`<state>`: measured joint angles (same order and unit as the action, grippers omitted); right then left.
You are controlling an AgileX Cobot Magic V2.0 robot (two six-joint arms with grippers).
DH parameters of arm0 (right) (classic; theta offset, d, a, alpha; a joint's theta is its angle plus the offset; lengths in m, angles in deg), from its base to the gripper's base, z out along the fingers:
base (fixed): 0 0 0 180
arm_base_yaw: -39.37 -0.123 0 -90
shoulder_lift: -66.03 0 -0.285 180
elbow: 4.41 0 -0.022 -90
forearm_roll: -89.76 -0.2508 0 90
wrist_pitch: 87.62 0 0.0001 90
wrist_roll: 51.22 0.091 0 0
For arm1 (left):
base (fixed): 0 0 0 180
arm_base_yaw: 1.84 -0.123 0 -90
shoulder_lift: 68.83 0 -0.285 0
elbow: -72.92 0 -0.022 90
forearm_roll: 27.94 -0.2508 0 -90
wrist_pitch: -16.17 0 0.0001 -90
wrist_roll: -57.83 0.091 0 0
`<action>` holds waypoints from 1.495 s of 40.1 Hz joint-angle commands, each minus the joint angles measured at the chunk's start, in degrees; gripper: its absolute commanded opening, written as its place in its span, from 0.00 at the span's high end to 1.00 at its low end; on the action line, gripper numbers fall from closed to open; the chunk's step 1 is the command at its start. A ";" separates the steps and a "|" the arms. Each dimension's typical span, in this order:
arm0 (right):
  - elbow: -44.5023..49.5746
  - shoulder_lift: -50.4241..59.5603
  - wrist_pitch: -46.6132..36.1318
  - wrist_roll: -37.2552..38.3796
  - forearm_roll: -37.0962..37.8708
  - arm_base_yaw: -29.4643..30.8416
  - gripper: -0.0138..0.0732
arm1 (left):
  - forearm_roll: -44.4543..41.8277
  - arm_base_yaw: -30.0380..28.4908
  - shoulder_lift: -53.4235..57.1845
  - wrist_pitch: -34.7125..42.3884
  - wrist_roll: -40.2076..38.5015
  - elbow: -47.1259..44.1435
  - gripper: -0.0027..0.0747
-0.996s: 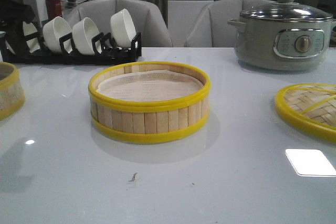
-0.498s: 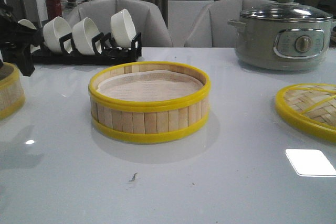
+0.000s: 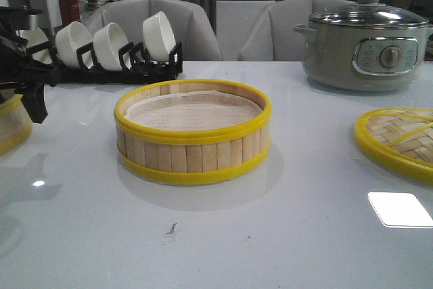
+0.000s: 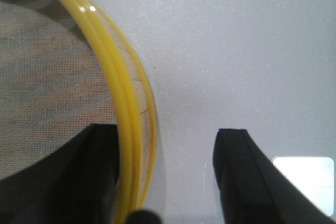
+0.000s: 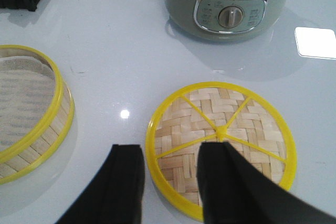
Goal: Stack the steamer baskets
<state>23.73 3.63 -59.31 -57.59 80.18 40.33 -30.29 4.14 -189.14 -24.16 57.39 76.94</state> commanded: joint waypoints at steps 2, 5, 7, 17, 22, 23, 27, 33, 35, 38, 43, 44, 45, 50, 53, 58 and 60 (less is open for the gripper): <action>-2.29 0.50 -3.85 -0.30 0.42 0.22 0.42 | -0.21 0.13 2.92 1.95 -1.25 1.81 0.75; -2.29 0.50 -3.85 -0.30 0.42 0.22 0.42 | -0.21 0.13 2.92 1.95 -1.25 1.81 0.84; -2.29 0.50 -3.85 -0.30 0.42 0.22 0.42 | -0.21 0.13 2.92 1.85 -1.50 1.86 0.83; -2.29 0.50 -4.25 -0.30 0.42 0.22 0.42 | 0.99 1.74 2.92 -3.91 -2.16 7.53 0.85; -2.29 0.50 -4.82 -0.30 0.42 0.22 0.42 | 1.11 4.34 2.92 -6.63 -2.16 13.17 0.85; -2.29 0.50 -4.89 -0.30 0.42 0.22 0.42 | 1.11 5.05 2.92 -7.48 -2.16 14.31 0.85; -2.29 0.50 -5.12 -0.30 0.42 0.22 0.42 | 1.38 7.89 2.92 -10.12 -2.06 19.76 0.85; -2.29 0.50 -5.20 -0.30 0.42 0.22 0.42 | 3.86 14.24 2.92 -14.55 1.54 26.69 0.85; -2.29 0.50 -5.20 -0.30 0.42 0.22 0.42 | 4.31 16.66 2.92 -15.90 1.54 28.39 0.85; -2.29 0.50 -5.26 -0.30 0.42 0.22 0.42 | 4.44 20.38 2.92 -17.11 1.54 29.93 0.85; -2.29 0.50 -5.26 -0.30 0.42 0.22 0.42 | 4.44 26.80 2.92 -17.69 2.19 30.38 0.85; -2.29 0.50 -5.26 -0.30 0.42 0.22 0.42 | 4.44 28.21 2.78 -17.69 2.21 30.38 0.85; -2.29 0.50 -5.26 -0.30 0.42 0.22 0.42 | 4.44 29.23 2.66 -17.69 2.31 30.38 0.85; -2.29 0.50 -5.07 -0.30 0.42 0.22 0.42 | 4.33 34.21 1.81 -17.05 2.97 30.38 0.85; -2.29 0.50 -5.07 -0.30 0.42 0.22 0.42 | 4.33 36.46 0.72 -16.79 3.64 30.38 0.85; -2.29 0.50 -5.07 -0.30 0.42 0.22 0.42 | 4.33 38.43 -1.33 -16.41 3.64 30.38 0.85; -2.29 0.50 -5.07 -0.30 0.42 0.22 0.42 | 4.23 38.93 -2.00 -16.28 3.64 30.38 0.85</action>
<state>23.73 3.63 -59.73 -57.59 80.18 40.33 -25.56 41.96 -193.95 -43.94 60.72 104.95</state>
